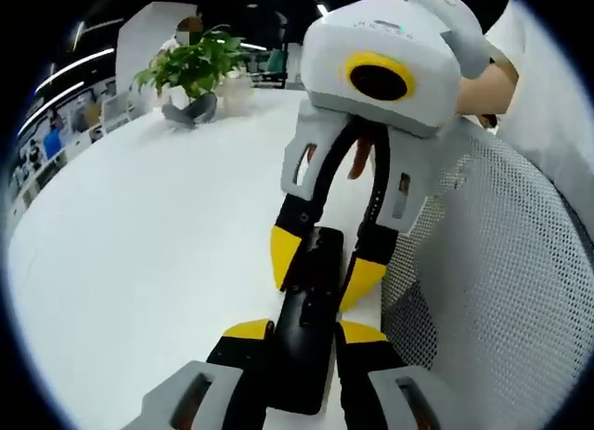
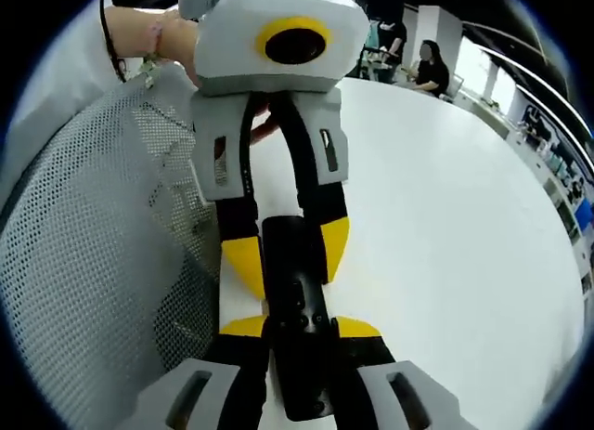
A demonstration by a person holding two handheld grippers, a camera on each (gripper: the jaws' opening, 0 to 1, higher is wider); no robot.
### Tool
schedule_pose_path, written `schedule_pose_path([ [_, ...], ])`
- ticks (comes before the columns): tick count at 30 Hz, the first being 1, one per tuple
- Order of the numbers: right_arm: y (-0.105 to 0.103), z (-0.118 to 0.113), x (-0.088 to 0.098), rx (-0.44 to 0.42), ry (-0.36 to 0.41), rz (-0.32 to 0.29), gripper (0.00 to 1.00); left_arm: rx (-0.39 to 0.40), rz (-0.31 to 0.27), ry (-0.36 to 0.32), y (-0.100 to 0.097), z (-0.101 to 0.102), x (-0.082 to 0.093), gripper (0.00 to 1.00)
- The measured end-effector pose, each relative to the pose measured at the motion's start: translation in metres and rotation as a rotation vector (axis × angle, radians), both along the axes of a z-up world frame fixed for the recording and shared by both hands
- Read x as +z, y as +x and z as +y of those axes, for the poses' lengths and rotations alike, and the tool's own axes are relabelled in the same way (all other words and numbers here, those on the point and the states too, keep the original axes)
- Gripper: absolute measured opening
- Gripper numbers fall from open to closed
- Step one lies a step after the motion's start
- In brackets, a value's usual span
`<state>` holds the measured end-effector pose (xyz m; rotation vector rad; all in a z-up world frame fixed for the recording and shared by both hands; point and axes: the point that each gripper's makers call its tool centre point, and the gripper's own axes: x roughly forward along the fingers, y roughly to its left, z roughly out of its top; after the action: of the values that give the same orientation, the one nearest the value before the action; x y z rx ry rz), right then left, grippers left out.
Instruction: Press the specified remote control buttons in sequence, fully releasing each button before pressing the next.
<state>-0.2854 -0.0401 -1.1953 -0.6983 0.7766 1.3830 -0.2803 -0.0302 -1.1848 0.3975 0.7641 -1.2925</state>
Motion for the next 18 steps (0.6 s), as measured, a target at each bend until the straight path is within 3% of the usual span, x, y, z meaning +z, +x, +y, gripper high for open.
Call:
schedule_pose_path([
  [4, 0.001, 0.0, -0.001, -0.01, 0.005, 0.003, 0.23, 0.06, -0.019, -0.023, 0.005, 0.01, 0.008, 0.33],
  [6, 0.001, 0.0, -0.001, -0.014, 0.007, 0.006, 0.23, 0.101, -0.053, -0.05, 0.013, 0.015, 0.014, 0.45],
  [8, 0.002, 0.001, -0.001, -0.018, 0.008, 0.008, 0.23, 0.129, -0.047, -0.053, 0.016, 0.02, 0.017, 0.54],
  [18, 0.002, 0.001, -0.001, -0.018, 0.001, 0.01, 0.23, 0.284, -0.146, -0.181, 0.042, 0.034, 0.059, 0.8],
])
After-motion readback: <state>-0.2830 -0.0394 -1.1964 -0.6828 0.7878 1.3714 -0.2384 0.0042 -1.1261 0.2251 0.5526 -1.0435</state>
